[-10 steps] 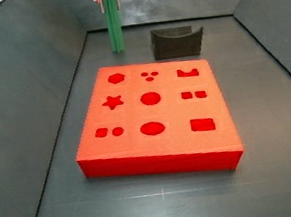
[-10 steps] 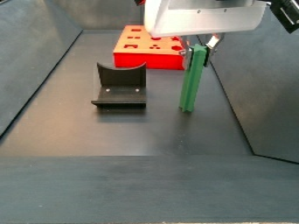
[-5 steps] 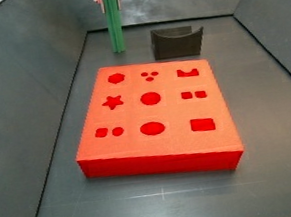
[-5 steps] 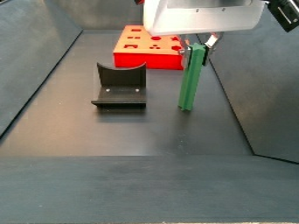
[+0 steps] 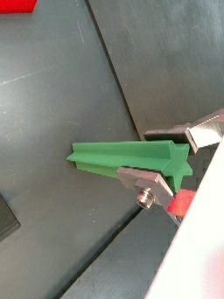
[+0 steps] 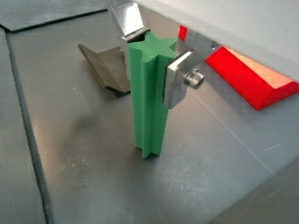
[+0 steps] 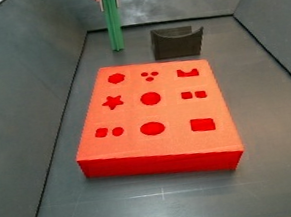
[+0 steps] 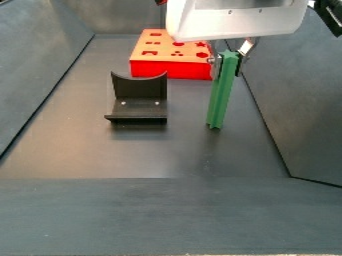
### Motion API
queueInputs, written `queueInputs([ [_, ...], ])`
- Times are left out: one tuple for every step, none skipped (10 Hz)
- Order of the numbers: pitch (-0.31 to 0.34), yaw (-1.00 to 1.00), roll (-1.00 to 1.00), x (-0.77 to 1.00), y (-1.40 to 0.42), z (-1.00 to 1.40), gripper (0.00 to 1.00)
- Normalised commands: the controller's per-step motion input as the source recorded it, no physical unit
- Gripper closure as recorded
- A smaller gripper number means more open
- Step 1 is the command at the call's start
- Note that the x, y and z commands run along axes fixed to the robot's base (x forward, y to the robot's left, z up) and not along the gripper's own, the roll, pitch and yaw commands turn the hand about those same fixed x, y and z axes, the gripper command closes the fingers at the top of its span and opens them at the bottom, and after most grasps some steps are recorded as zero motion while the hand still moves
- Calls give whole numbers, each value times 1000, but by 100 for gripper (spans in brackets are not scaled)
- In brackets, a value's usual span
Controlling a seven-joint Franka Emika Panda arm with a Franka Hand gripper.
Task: Pick up the star object. Move up. Move to above the board. Insert the star object.
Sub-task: Pick up the star object, then move up, then move to above the board.
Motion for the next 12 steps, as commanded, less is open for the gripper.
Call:
queueInputs([
  [0, 0, 0, 0, 0, 0, 100],
  [0, 0, 0, 0, 0, 0, 100],
  [0, 0, 0, 0, 0, 833, 100],
  [10, -21, 2, -39, 73, 820, 100],
  [18, -29, 1, -67, 62, 720, 100],
  [21, -34, -1, -47, 37, 531, 100],
  [29, -34, -2, -31, 27, 364, 100],
  [39, -33, -4, -15, 25, 188, 100],
  [-340, -17, 116, -525, -118, 1000, 100],
  [-330, -17, 113, -543, -123, 1000, 100],
  [-294, -12, 106, -501, -101, 907, 100],
  [-200, -5, 88, -380, -54, 699, 100],
])
